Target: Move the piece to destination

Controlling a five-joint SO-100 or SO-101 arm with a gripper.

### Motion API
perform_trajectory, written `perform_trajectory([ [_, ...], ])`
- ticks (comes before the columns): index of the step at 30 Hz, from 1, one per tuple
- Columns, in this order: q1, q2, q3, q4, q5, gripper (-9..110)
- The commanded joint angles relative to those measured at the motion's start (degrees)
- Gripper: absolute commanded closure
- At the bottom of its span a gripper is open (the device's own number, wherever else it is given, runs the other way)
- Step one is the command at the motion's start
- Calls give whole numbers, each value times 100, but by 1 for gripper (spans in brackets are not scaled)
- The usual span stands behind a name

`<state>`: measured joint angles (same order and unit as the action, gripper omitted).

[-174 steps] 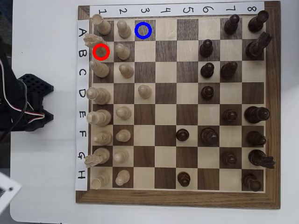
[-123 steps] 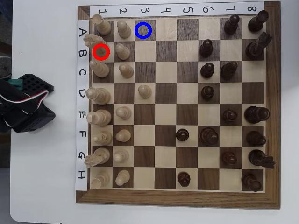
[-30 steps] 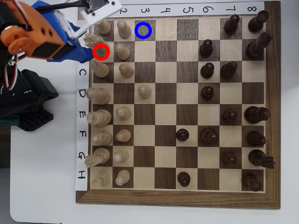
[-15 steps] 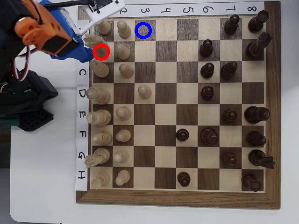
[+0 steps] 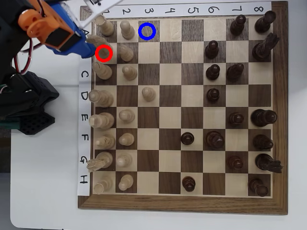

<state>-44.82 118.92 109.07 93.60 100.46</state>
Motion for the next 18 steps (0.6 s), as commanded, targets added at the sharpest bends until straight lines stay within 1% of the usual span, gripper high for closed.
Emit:
perform_trajectory([
  [1,-185,-79,18,-272,3199,83],
  [18,26,-360,413,-729,3146,84],
])
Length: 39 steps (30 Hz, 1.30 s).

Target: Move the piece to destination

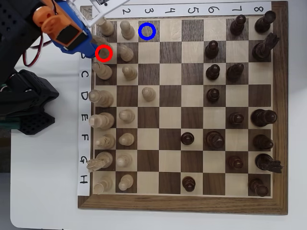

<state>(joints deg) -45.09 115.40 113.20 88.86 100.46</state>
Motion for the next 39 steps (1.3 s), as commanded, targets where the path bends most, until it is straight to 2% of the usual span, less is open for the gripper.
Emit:
perform_trajectory([
  [1,53,-18,35,-299,3146,84],
  [39,-35,-492,712,-1213,3111,85],
])
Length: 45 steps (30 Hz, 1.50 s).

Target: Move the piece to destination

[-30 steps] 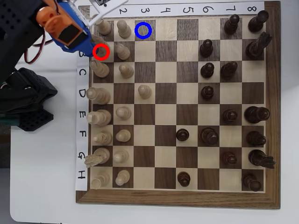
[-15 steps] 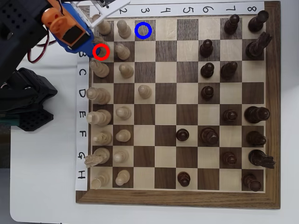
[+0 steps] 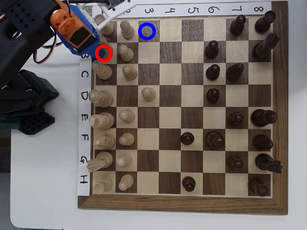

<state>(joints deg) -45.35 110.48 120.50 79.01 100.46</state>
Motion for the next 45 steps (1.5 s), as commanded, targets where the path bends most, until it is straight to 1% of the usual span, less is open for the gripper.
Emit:
perform_trajectory([
  [1,-9,0,-18,-237,3111,85],
  [8,44,35,-44,-220,3085,86],
  [25,229,53,-53,-229,3015,92],
  [30,237,105,35,-246,2997,91],
  [36,255,158,53,-343,2944,86],
  [45,237,141,-132,-448,2874,86],
])
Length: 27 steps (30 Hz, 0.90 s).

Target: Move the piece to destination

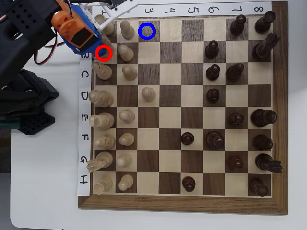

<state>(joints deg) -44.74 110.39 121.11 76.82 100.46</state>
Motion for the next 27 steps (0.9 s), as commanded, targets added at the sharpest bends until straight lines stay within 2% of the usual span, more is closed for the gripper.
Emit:
perform_trajectory([
  [1,176,149,-211,-220,2874,86],
  [9,264,167,-229,-149,2856,87],
  [27,659,281,-202,-97,2830,101],
])
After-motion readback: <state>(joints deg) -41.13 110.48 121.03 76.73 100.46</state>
